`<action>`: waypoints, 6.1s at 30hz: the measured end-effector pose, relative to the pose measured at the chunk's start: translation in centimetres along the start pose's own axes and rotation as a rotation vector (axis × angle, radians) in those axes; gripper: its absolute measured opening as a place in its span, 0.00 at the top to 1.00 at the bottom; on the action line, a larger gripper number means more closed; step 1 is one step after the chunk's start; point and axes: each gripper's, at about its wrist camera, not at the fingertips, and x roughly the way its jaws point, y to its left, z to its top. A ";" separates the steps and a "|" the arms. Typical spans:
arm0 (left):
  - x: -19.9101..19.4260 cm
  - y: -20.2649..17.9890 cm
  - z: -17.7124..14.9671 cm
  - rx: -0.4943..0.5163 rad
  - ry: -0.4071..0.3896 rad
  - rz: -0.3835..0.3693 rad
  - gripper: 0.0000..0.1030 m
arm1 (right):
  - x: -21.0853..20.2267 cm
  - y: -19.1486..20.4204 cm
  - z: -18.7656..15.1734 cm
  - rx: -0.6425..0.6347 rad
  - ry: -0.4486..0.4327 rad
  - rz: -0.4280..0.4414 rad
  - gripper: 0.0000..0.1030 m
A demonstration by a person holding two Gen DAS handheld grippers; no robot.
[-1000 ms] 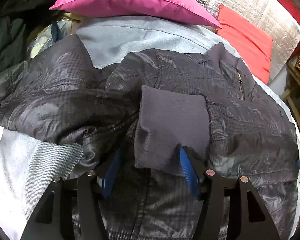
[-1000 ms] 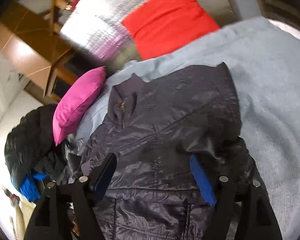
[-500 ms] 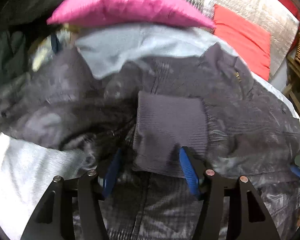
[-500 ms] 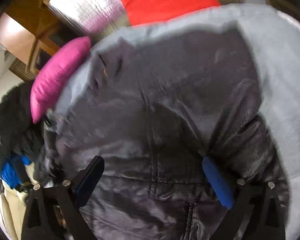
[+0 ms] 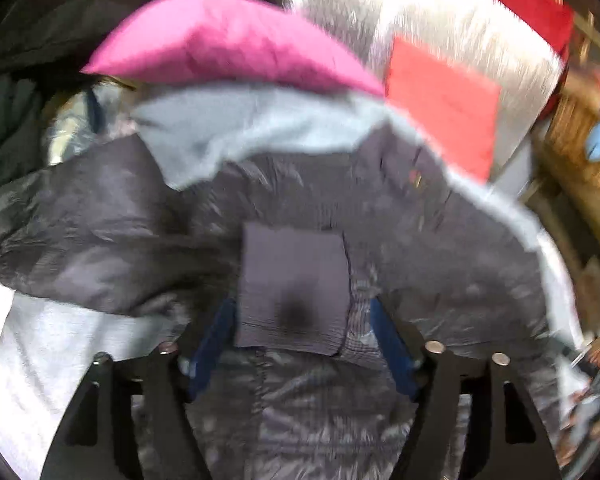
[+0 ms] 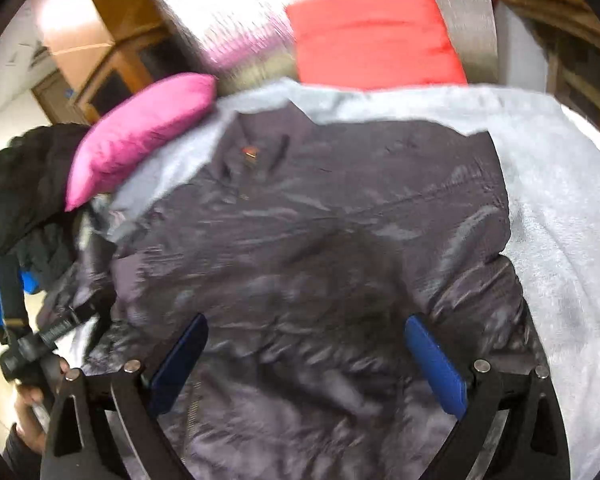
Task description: Fold large clothes
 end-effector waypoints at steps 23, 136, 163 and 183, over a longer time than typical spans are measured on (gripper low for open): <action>-0.6 37.1 -0.2 -0.944 -0.185 -0.091 0.16 | 0.9 4.3 -8.3 -0.080 0.054 0.088 0.02; 6.2 5.0 2.7 -0.127 0.085 0.113 0.21 | 4.6 9.1 5.2 -0.145 -0.082 -0.161 0.00; 5.6 5.0 3.1 -0.103 0.077 0.120 0.16 | 1.6 -8.2 5.6 0.387 -0.030 -0.089 0.86; 1.7 5.9 2.4 -0.518 0.180 -0.334 0.17 | 0.7 -10.4 2.1 0.551 -0.058 0.173 0.15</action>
